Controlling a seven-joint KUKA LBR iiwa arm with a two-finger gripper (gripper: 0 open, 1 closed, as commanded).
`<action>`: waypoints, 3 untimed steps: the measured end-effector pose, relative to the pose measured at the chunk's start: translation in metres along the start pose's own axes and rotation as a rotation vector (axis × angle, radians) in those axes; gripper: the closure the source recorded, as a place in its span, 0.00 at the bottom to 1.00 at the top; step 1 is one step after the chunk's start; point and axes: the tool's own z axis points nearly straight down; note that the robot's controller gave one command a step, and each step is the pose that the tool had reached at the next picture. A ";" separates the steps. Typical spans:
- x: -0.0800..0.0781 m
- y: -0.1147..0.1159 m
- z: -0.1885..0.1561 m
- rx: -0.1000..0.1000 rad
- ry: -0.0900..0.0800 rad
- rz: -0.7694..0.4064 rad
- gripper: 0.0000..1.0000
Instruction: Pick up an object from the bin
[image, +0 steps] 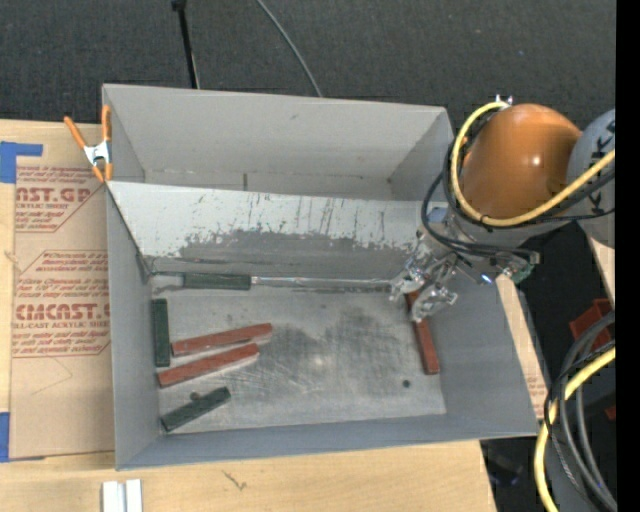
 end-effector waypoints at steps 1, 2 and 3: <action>0.010 -0.030 0.053 -0.002 0.003 0.215 1.00; 0.010 -0.030 0.052 -0.002 0.003 0.215 1.00; 0.019 -0.018 0.031 -0.004 0.003 -0.085 1.00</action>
Offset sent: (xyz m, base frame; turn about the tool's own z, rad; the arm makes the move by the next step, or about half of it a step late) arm 0.0000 0.0000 0.0000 0.0000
